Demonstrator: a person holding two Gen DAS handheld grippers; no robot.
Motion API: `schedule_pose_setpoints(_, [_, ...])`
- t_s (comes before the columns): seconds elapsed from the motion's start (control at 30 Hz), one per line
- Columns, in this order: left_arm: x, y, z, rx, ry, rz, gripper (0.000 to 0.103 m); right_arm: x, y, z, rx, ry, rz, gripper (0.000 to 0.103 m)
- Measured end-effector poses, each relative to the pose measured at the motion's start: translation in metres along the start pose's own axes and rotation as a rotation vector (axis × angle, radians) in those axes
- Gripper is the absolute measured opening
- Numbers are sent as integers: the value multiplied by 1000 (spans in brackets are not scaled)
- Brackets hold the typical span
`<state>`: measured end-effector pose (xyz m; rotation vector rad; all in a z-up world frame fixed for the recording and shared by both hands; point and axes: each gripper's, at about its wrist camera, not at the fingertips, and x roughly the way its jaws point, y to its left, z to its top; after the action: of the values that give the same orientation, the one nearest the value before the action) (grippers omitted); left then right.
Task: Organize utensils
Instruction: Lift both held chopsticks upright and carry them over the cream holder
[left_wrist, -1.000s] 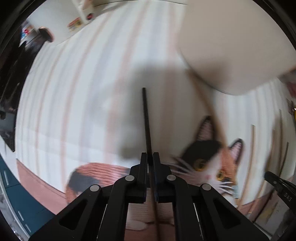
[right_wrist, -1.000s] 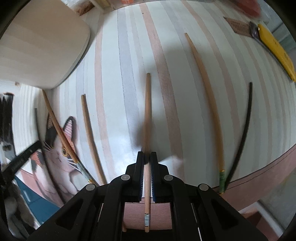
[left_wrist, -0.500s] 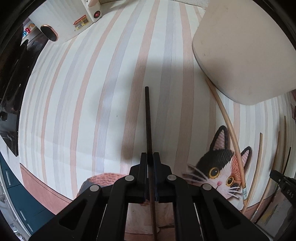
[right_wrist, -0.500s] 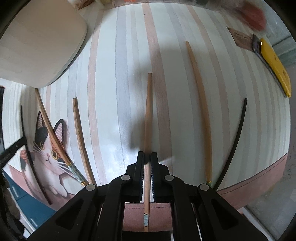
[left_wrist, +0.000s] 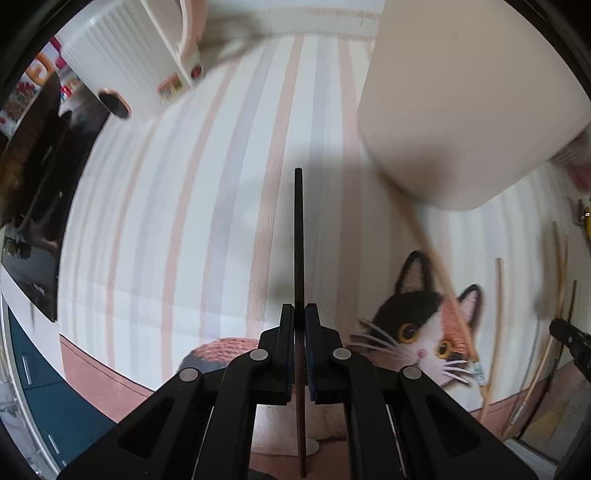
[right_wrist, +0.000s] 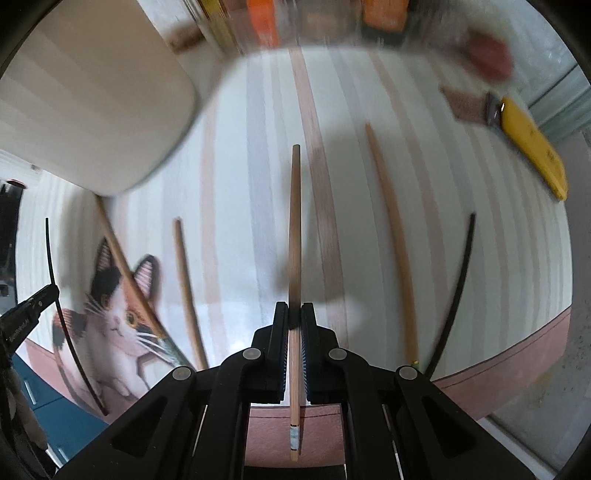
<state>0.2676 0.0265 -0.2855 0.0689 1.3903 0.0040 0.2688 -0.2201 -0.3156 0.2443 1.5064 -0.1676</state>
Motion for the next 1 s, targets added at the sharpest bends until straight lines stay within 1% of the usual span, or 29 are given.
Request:
schedule_pose_setpoints(0.23, [-49, 3, 2, -4, -119, -26, 3, -52, 15, 5, -24, -136, 10, 7])
schedule_pose_setpoints(0.27, [-56, 4, 4, -7, -137, -28, 3, -56, 10, 6, -30, -149, 10, 7])
schedule_pose_setpoints(0.4, [-73, 11, 5, -7, -184, -31, 3, -69, 15, -1, -47, -208, 13, 7])
schedule_pose_setpoints(0.67, [-99, 21, 16, -27, -269, -18, 3, -90, 28, 6, -66, -299, 43, 7])
schedule_pose_setpoints(1.0, [-134, 35, 32, -71, -360, -37, 2, -131, 44, 17, -72, -392, 87, 7])
